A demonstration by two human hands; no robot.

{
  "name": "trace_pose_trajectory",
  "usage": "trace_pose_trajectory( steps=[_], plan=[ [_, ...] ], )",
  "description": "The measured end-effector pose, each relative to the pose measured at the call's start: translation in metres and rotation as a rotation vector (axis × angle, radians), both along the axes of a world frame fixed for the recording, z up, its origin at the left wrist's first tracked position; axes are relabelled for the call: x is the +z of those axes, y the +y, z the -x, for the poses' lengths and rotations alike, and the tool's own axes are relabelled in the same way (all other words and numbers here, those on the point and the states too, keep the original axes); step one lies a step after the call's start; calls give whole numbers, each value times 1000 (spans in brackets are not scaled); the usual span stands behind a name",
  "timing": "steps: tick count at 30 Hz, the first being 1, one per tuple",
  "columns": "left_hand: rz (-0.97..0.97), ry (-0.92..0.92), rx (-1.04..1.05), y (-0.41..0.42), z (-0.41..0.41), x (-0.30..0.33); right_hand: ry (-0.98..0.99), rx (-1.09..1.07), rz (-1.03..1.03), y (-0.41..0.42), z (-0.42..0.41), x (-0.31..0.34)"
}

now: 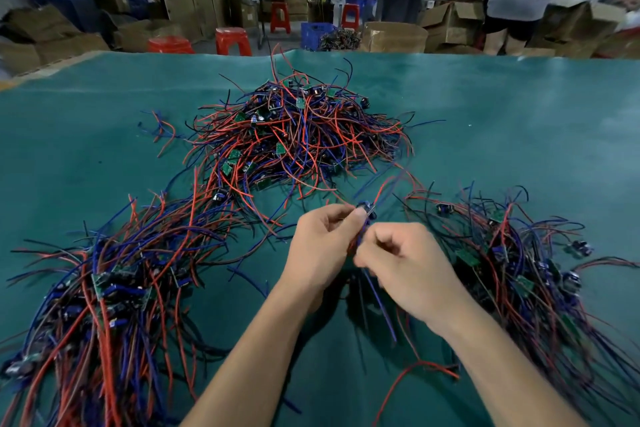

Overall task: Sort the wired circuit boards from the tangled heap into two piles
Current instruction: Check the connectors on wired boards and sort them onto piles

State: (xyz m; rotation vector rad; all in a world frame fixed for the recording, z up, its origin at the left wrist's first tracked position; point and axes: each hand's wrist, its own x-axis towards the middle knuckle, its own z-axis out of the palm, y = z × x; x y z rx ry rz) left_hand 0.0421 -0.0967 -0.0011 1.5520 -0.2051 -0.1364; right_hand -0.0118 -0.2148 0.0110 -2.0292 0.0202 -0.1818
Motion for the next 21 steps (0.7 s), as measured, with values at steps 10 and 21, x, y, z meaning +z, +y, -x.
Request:
trace_pose_trajectory(
  steps=[10, 21],
  plan=[
    [133, 95, -23, -2, 5, 1, -70, -343, -159, -19, -10, -13],
    [124, 32, -116, -2, 7, 3, -44, -257, -629, -20, -11, -6]
  ],
)
